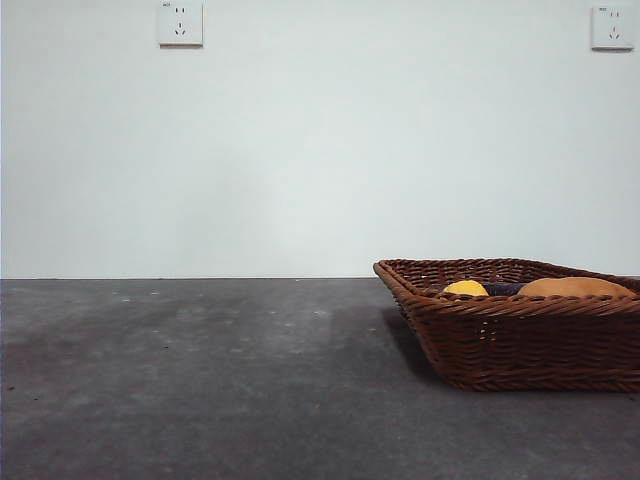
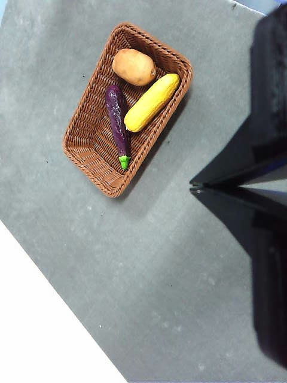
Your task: Help me put the vegetables on the table into the basket
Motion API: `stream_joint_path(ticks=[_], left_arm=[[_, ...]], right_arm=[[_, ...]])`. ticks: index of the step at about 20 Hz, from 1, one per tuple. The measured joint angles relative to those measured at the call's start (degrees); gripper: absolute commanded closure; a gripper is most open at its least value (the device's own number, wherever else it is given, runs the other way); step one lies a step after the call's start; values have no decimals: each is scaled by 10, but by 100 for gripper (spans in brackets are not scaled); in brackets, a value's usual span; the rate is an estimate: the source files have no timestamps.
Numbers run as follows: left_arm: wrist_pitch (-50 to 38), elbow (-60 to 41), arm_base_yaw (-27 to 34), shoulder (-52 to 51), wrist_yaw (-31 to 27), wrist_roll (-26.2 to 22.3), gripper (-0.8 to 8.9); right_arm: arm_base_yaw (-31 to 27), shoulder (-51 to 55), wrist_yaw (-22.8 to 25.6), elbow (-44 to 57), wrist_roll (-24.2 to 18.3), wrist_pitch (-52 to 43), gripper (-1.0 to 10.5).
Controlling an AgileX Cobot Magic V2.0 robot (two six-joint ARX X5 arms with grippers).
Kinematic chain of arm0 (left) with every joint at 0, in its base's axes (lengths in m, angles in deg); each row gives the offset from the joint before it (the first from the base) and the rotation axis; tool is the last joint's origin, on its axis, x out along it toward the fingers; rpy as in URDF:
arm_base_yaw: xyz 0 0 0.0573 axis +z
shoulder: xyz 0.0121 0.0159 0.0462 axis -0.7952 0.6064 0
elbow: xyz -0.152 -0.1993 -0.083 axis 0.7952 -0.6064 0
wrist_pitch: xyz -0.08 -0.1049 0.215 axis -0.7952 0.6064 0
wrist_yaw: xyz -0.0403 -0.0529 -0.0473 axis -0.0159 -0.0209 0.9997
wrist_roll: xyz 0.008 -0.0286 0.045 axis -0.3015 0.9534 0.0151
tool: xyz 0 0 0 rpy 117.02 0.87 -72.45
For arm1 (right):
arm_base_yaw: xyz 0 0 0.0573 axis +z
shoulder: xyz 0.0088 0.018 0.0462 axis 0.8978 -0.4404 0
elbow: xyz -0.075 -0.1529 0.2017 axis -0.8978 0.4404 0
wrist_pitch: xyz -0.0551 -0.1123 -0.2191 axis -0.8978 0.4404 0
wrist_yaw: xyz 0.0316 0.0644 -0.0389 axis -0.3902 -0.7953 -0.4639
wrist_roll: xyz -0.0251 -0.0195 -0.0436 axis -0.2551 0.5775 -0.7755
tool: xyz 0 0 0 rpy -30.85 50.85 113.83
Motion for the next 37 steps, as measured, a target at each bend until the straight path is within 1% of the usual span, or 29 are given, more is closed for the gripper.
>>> stream_joint_path(ticks=[2,5,15,20,24,25,27,29,30,32,34,37], left_arm=[[0,0,0,0,0,0,818],[0,0,0,0,0,0,818],[1,0,0,0,0,0,817],[-1,0,0,0,0,11,818],[-12,0,1,0,3,31,817],[-28,0,6,0,9,37,817],[-88,0,17,-1,10,35,817],[-153,0,35,-8,10,10,817],[-175,0,44,-17,11,1,817],[-188,-6,65,-49,33,-6,817],[-228,-42,98,-99,49,-9,817],[-316,-166,165,-201,50,-5,817]], right_arm=[[0,-2,2,0,0,0,945],[0,-20,23,0,0,0,945],[0,-111,150,0,-3,-3,945],[0,-144,193,0,-5,-80,945],[0,-155,198,0,-5,-170,945],[0,-156,198,0,-5,-193,945],[0,-157,198,0,-5,-235,945],[0,-157,198,0,-5,-270,945],[0,-157,198,0,-5,-282,945],[0,-157,198,0,-5,-298,945],[0,-158,198,0,-5,-303,945],[0,-158,198,0,-5,-305,945]])
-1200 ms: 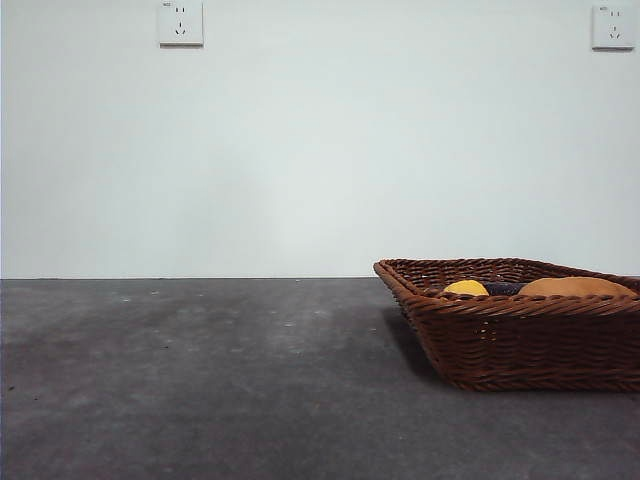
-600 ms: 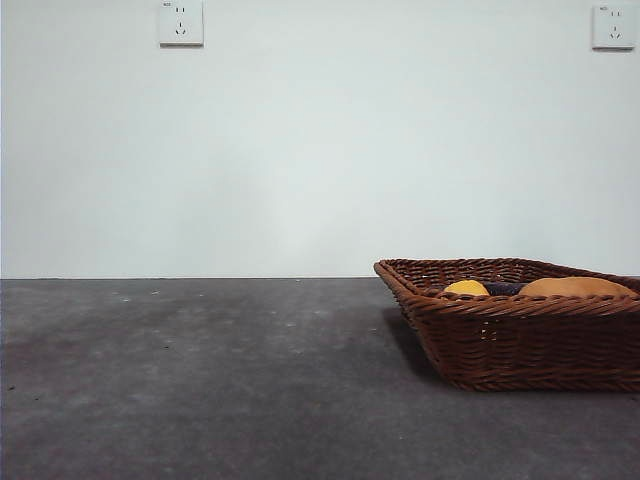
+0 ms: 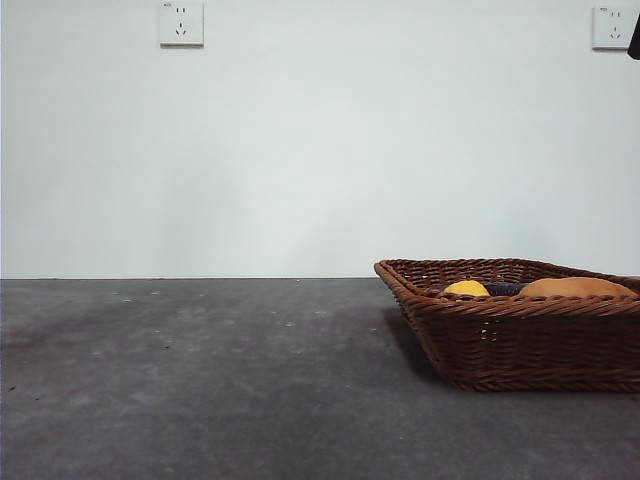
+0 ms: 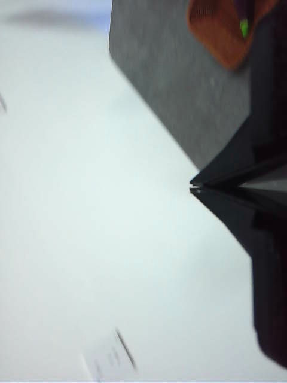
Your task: Help me put the vegetables on the table into the basket
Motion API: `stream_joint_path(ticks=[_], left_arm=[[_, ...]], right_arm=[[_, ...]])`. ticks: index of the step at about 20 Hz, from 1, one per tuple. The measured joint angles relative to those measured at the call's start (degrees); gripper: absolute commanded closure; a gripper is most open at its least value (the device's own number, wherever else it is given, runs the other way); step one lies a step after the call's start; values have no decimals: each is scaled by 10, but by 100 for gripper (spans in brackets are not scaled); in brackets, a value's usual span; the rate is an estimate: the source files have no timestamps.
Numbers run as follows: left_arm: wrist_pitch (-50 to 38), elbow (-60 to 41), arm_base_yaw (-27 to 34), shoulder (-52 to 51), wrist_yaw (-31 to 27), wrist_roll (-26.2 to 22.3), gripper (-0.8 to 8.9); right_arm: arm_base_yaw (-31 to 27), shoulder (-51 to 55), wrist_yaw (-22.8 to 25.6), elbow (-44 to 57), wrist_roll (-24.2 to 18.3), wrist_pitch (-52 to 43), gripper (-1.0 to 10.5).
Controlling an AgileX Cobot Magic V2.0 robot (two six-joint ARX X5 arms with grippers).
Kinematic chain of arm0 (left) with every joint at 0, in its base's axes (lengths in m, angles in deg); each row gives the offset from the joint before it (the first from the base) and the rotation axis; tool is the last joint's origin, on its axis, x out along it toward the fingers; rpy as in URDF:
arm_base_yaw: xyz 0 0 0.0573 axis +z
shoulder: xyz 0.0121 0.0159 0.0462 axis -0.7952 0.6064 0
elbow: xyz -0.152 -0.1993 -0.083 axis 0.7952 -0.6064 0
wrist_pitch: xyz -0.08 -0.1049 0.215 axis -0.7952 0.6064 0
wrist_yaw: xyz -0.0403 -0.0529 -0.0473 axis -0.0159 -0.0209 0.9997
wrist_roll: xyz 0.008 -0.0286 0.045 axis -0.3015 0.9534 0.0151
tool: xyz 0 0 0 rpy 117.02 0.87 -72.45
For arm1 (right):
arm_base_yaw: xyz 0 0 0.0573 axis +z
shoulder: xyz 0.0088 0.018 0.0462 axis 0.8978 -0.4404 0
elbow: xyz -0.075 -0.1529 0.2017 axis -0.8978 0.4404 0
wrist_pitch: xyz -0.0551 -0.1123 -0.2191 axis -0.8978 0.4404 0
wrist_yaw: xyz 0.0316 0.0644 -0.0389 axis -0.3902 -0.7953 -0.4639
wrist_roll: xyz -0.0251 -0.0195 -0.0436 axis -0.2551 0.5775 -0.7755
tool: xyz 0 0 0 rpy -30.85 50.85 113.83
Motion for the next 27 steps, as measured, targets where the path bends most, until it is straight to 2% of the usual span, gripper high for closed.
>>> stream_joint_path(ticks=[2,6,10,13,17,20,27], left_arm=[[-50,-116,42,-80,-2,2,817],[-123,-368,106,-251,-43,2,817],[-184,-580,116,-368,-49,35,817],[-220,-695,116,-426,-85,78,817],[-222,-789,117,-490,-143,142,817],[-222,-822,117,-514,-153,178,817],[-222,-827,117,-508,-152,196,817]], right_arm=[[0,0,0,0,0,0,945],[0,0,0,0,0,0,945],[0,0,0,0,0,0,945],[0,0,0,0,0,0,945],[0,0,0,0,0,0,945],[0,0,0,0,0,0,945],[0,0,0,0,0,-1,945]])
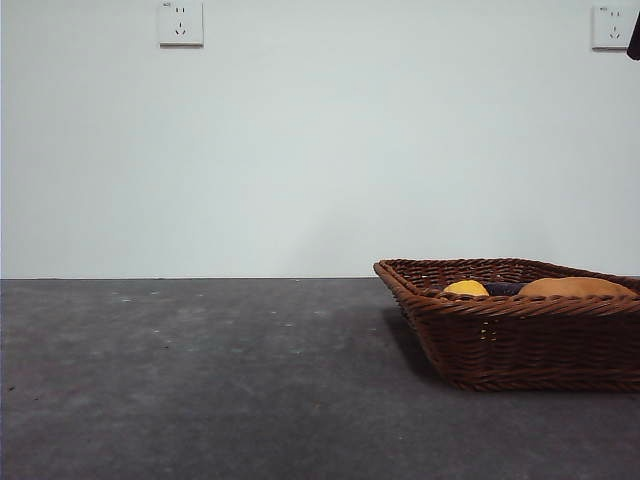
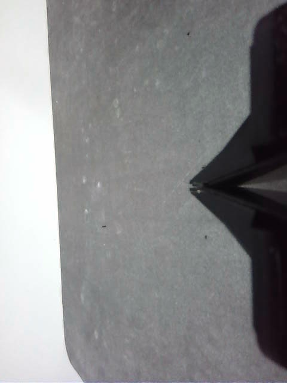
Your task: Help me put the vegetables on the table into the basket
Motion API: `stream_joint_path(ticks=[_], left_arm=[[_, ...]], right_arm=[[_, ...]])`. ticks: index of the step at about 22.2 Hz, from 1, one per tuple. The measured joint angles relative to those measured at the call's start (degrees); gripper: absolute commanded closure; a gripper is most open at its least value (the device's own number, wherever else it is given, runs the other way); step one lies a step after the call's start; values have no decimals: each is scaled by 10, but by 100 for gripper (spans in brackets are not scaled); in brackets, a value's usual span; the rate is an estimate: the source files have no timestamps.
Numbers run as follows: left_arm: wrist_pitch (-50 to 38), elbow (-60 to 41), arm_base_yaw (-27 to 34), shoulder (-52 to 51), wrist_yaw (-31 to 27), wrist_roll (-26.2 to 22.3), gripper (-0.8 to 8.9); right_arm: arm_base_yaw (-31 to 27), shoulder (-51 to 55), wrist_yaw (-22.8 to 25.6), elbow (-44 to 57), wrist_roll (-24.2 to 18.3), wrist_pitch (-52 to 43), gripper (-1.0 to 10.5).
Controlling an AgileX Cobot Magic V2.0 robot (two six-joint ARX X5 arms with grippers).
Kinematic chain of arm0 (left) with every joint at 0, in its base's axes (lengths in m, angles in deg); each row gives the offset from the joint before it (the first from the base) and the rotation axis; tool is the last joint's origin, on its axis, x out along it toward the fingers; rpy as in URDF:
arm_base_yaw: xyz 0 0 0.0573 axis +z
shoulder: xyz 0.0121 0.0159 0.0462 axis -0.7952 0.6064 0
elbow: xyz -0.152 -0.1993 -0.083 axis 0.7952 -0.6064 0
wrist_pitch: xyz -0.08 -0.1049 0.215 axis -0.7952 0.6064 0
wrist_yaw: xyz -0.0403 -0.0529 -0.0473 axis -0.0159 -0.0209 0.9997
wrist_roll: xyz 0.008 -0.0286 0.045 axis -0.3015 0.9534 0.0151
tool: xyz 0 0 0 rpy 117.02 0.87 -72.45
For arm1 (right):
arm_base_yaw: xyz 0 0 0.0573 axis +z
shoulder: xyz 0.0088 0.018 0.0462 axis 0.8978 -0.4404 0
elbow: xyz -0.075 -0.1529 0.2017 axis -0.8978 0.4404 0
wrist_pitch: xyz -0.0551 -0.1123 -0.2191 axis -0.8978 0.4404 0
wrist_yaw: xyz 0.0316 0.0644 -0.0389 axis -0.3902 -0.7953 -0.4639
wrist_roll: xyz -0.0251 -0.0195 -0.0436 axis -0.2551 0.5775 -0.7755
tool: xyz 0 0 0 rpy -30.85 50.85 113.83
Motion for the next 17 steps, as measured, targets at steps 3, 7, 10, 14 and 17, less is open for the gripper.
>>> stream_joint_path(ticks=[3,7,10,14,17], left_arm=[[0,0,0,8,0,0,817],[0,0,0,19,0,0,817],[0,0,0,27,0,0,817],[0,0,0,32,0,0,817],[0,0,0,34,0,0,817]], right_arm=[[0,0,0,0,0,0,945],[0,0,0,0,0,0,945],[0,0,0,0,0,0,945],[0,0,11,0,-5,0,945],[0,3,30,0,-10,-2,945]])
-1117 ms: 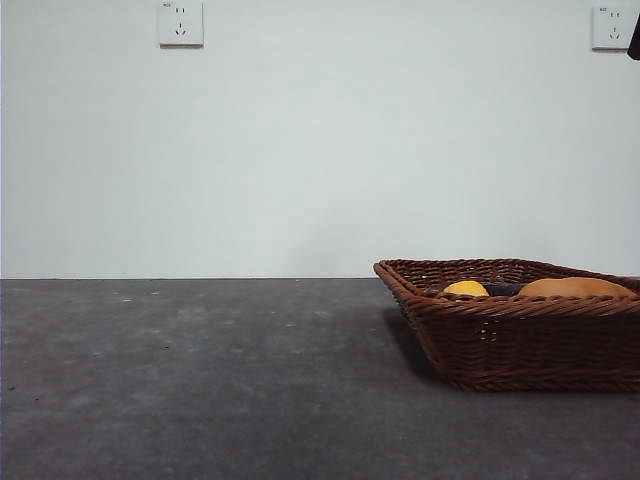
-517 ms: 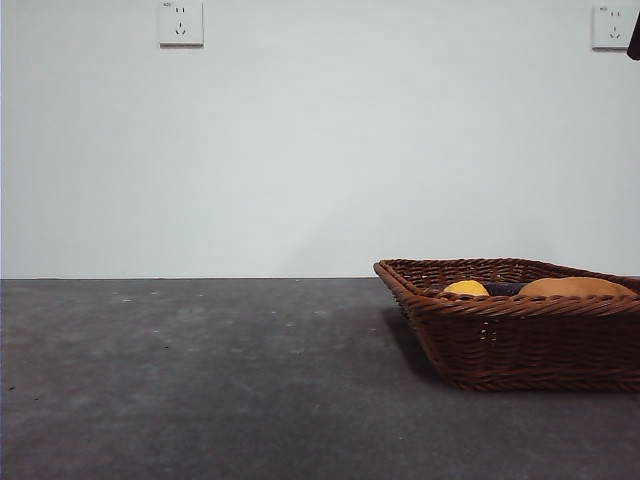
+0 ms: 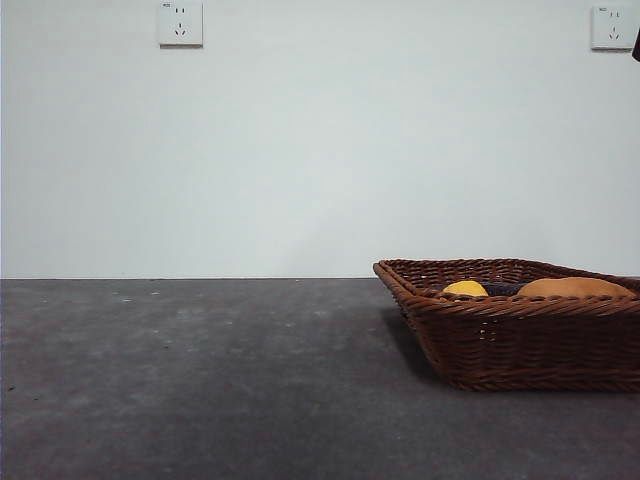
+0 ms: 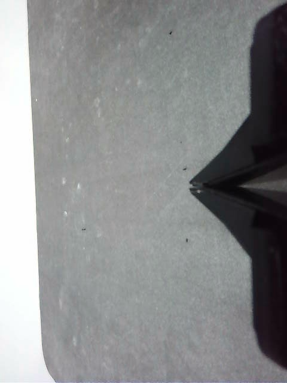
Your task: Help me put the vegetables on the table into the basket
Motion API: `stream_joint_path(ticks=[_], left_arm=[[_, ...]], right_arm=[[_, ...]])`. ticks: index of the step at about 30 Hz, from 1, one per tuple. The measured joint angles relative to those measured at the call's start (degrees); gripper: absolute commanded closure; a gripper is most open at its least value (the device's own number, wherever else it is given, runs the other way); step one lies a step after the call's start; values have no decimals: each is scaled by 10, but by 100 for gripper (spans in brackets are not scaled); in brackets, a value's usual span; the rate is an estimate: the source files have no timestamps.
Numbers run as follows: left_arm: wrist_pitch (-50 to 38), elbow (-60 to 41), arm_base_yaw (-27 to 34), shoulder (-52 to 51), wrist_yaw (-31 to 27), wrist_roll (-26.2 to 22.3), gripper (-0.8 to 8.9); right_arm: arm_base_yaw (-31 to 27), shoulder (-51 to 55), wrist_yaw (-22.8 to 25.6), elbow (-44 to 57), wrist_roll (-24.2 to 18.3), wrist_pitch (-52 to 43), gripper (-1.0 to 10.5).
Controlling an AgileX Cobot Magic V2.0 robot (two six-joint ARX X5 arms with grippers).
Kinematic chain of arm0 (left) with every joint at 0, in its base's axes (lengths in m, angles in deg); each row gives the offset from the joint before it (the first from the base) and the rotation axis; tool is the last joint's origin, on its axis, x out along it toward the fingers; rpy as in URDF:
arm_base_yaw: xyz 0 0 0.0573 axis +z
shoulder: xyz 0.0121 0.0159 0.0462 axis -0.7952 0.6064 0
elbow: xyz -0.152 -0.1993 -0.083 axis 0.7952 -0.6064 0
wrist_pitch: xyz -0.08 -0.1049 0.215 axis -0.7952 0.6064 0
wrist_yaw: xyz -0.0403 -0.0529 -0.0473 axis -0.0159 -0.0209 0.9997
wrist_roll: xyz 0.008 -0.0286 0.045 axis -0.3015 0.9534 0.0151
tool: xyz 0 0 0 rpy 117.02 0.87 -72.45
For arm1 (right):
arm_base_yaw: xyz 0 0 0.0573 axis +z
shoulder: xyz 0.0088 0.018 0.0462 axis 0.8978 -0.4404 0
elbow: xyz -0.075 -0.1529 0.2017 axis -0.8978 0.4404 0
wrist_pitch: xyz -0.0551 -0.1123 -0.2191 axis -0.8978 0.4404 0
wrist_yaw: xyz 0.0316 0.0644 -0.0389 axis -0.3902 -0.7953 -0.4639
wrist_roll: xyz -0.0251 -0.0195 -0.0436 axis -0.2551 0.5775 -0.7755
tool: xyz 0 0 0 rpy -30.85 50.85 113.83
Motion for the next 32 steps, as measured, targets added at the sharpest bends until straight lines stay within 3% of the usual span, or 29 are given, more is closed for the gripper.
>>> stream_joint_path(ticks=[4,12,23,32], left_arm=[[0,0,0,1,0,0,817],[0,0,0,1,0,0,817],[0,0,0,1,0,0,817],[0,0,0,1,0,0,817]], right_arm=[[-5,108,20,69,-7,-104,945],[-53,386,101,360,5,-224,945],[-56,563,104,596,36,-294,945],[-56,622,104,649,73,-318,945]])
